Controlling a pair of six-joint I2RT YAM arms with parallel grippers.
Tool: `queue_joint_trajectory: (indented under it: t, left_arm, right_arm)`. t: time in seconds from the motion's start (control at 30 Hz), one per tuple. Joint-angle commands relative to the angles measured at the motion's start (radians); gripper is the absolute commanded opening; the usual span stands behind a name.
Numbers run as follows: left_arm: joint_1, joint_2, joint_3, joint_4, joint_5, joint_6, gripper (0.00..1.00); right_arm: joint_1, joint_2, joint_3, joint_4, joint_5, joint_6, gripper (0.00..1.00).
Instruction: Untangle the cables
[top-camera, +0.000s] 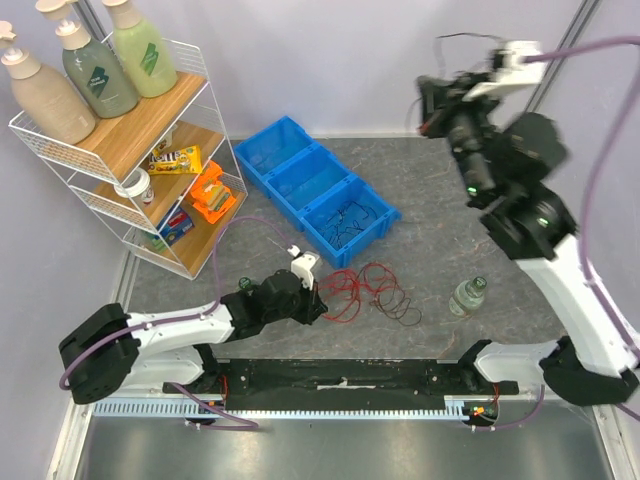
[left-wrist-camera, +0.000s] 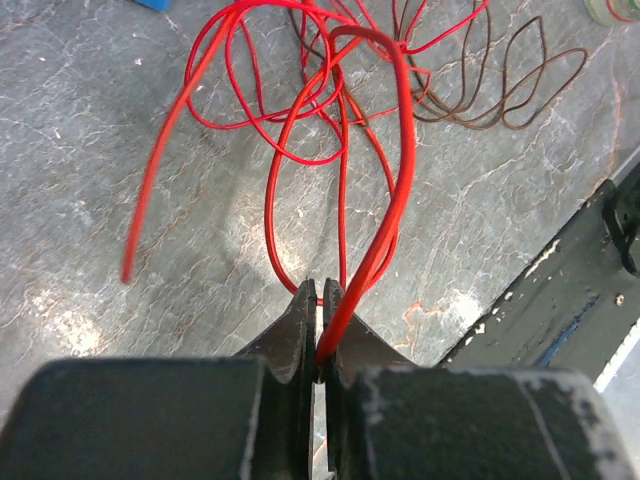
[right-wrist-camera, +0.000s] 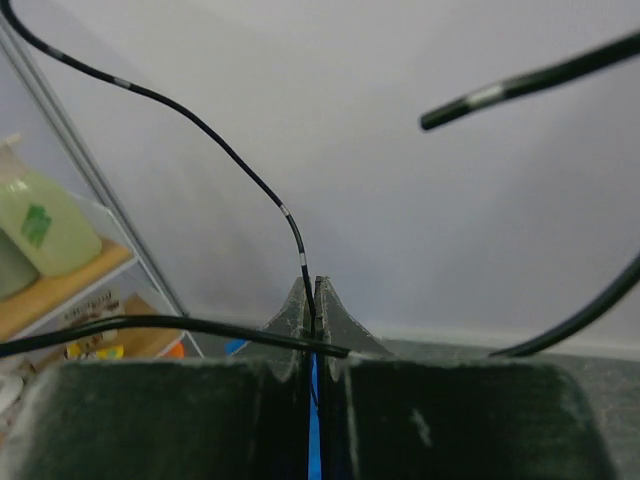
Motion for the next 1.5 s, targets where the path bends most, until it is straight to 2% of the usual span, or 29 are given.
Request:
queue_joint_trajectory:
  t: [0.0,0.17,0.27,0.47,0.5,0.57,0.6,0.67,0.77,0.87,0.9,0.97,1.1,1.23,1.37,1.47]
  left_arm:
    - [-0.004,-0.073,0.054,-0.074,-0.038,-0.020,0.08]
    - [-0.004,-0.136,0.055,-0.105,-0.047,-0.011,0.12]
    - [-0.004,-0.162,0.054,-0.104,-0.049,-0.006,0.13]
    - [-0.002,-0.179,0.045,-0.095,-0.047,-0.011,0.13]
    - [-0.002,-0.180,0.038,-0.089,-0.043,-0.015,0.13]
    - [-0.004,-0.180,0.032,-0.085,-0.041,-0.020,0.13]
    - [-0.004,-0.180,0.032,-0.085,-0.041,-0.022,0.13]
    - [-0.004,-0.183,0.034,-0.086,-0.029,-0.020,0.20]
    - [-0.004,-0.206,0.038,-0.072,0.012,-0.011,0.34]
    - [-0.004,-0.266,0.032,-0.045,0.069,0.018,0.55]
    - [-0.004,-0.292,0.032,-0.046,0.080,0.029,0.62]
    - [-0.002,-0.353,0.040,-0.057,0.091,0.041,0.84]
    - [-0.002,-0.464,0.113,-0.117,0.095,0.087,0.93]
    - [-0.001,-0.490,0.259,-0.190,0.042,0.123,0.95]
    - [0.001,-0.372,0.443,-0.279,-0.087,0.130,0.98]
    - [0.030,-0.271,0.578,-0.324,-0.091,0.126,0.97]
  right_arm:
    - [-0.002,0.094,-0.056,-0.048,-0.149,0.077,0.00]
    - [-0.002,0.131,-0.116,-0.058,-0.325,0.224,0.00]
    - [-0.003,0.147,-0.165,-0.009,-0.417,0.327,0.00]
    - [-0.123,0.179,-0.266,0.094,-0.612,0.673,0.00]
    - [-0.200,0.199,-0.309,0.138,-0.754,0.871,0.00]
    - [-0.278,0.219,-0.385,0.314,-0.894,1.044,0.00]
    - [-0.295,0.223,-0.433,0.412,-0.943,1.111,0.00]
    - [-0.304,0.246,-0.479,0.542,-1.019,1.189,0.00]
    - [-0.304,0.269,-0.464,0.492,-1.076,1.098,0.00]
    - [-0.304,0.233,-0.507,0.395,-1.088,0.922,0.00]
    - [-0.304,0.210,-0.527,0.352,-1.077,0.851,0.00]
    - [-0.304,0.170,-0.561,0.259,-1.059,0.713,0.00]
    - [-0.306,0.124,-0.620,0.061,-1.069,0.446,0.00]
    - [-0.280,0.064,-0.725,0.048,-1.134,0.334,0.00]
    - [-0.200,0.018,-0.791,0.040,-1.146,0.255,0.00]
    - [-0.129,0.010,-0.805,0.033,-1.137,0.226,0.00]
